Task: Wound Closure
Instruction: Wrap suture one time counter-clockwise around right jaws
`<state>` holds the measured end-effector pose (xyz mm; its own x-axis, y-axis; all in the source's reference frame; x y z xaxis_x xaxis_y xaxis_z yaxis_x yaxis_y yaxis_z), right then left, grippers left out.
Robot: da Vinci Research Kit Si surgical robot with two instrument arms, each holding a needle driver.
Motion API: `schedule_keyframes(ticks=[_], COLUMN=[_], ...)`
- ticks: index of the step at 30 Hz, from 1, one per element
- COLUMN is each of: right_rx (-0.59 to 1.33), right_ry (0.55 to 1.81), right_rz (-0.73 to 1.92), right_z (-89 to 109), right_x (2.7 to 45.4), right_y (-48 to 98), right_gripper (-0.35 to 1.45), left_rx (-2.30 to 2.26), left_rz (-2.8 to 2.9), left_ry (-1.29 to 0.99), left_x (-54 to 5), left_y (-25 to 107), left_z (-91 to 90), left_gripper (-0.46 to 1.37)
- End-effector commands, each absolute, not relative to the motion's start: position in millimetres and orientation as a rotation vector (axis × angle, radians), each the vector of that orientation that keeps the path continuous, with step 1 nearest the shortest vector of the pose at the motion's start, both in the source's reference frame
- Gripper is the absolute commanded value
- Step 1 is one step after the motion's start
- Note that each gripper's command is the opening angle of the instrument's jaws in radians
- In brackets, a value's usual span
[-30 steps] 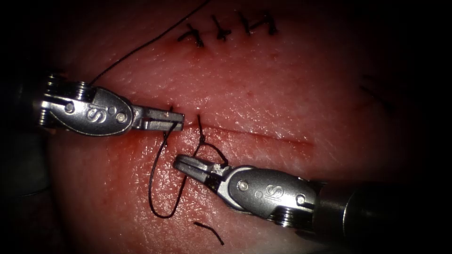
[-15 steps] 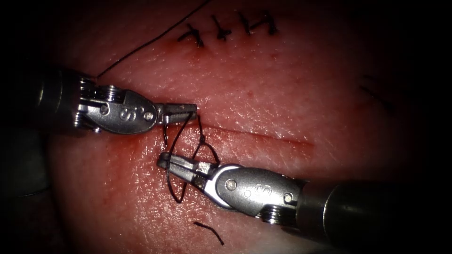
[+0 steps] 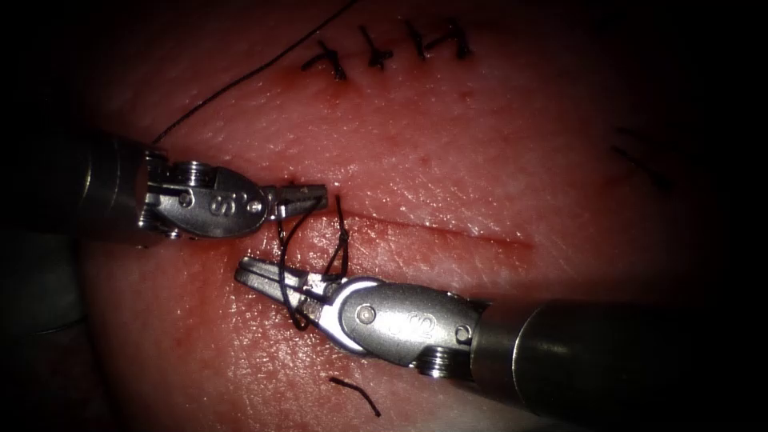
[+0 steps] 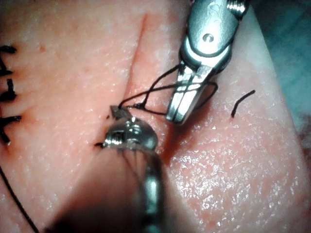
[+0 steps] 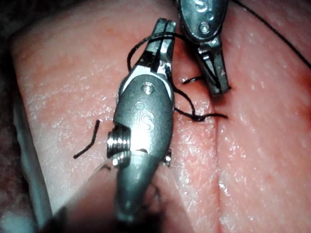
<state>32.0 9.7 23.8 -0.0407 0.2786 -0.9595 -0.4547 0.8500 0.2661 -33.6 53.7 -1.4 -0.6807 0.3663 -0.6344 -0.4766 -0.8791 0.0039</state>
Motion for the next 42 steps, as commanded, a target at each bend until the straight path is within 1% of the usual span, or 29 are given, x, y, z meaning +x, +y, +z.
schedule_keyframes(ticks=[1, 6, 9, 13, 22, 26, 35, 39, 42], right_rx=[-0.171, -0.204, -0.192, -0.164, -0.157, -0.161, -0.187, -0.187, -0.198], right_ry=[1.484, 1.445, 1.435, 1.451, 1.455, 1.443, 1.413, 1.415, 1.426], right_rz=[0.641, 0.774, 0.85, 0.833, 0.824, 0.913, 1.082, 1.188, 1.33], right_z=[24.0, 24.2, 24.3, 24.3, 24.2, 24.0, 23.5, 23.3, 23.1], right_x=[31.8, 31.2, 31.6, 33.0, 33.2, 33.1, 32.4, 32.6, 32.5], right_y=[9.4, 9.3, 9.2, 8.5, 8.2, 8.6, 8.7, 8.7, 8.5], right_gripper=[-0.35, -0.35, -0.35, -0.35, -0.35, -0.35, -0.35, -0.35, -0.35], left_rx=[-0.908, -0.877, -0.861, -0.858, -0.878, -0.885, -0.943, -0.941, -0.934], left_rz=[2.494, 2.493, 2.49, 2.484, 2.461, 2.474, 2.444, 2.45, 2.456], left_ry=[0.254, 0.308, 0.328, 0.32, 0.313, 0.325, 0.392, 0.422, 0.436], left_x=[-33.3, -32.7, -32.8, -33.6, -33.4, -33.6, -32.2, -32.6, -32.9], left_y=[53.4, 51.8, 50.6, 49.9, 51.5, 49.8, 48.1, 47.3, 46.5], left_z=[-1.6, -1.8, -2.0, -2.6, -4.5, -4.3, -4.2, -4.6, -5.0], left_gripper=[-0.35, -0.35, -0.35, -0.35, -0.35, -0.35, -0.35, -0.35, -0.35])
